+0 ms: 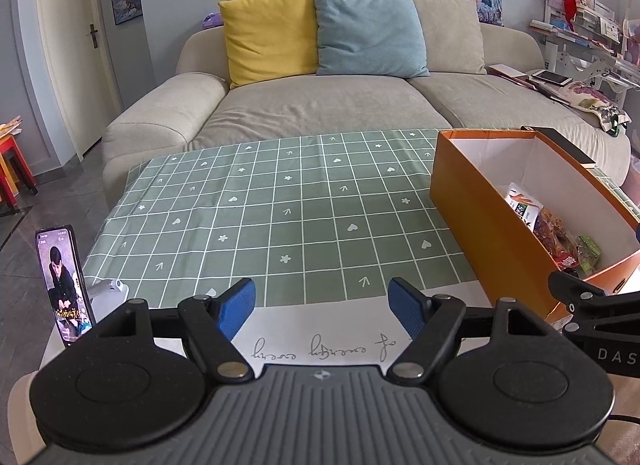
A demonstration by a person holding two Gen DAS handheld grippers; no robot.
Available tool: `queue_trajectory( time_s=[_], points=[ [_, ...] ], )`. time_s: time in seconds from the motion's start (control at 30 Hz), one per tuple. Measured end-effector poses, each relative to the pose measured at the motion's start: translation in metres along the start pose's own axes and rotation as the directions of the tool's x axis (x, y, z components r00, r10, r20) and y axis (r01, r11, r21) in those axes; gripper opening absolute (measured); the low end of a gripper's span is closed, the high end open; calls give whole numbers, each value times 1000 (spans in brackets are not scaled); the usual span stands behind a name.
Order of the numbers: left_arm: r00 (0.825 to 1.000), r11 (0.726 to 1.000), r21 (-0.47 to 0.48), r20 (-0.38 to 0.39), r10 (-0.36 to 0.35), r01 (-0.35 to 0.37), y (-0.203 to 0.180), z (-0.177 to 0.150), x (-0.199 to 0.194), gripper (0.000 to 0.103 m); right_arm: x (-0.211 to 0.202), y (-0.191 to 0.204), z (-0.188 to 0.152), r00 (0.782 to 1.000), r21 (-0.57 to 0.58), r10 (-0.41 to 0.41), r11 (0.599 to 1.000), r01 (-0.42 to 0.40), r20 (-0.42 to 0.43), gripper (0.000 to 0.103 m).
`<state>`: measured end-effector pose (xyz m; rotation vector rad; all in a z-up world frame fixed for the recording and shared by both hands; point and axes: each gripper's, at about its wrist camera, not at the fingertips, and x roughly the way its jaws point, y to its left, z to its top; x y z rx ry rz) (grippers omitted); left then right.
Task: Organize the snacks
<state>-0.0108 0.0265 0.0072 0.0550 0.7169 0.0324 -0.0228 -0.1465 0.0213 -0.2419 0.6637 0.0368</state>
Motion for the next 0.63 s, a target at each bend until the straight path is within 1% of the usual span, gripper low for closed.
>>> queue_trajectory(
  time_s=[0.4, 0.63],
  points=[
    [1000, 1000, 11, 2, -8, 8, 1, 1, 0, 89, 2, 3, -3, 1000, -5, 7, 1000, -7, -2, 99],
    [1000, 1000, 20, 23, -12, 11, 0, 1, -3, 89, 1, 3, -4, 1000, -5, 7, 1000, -7, -2, 99]
  ],
)
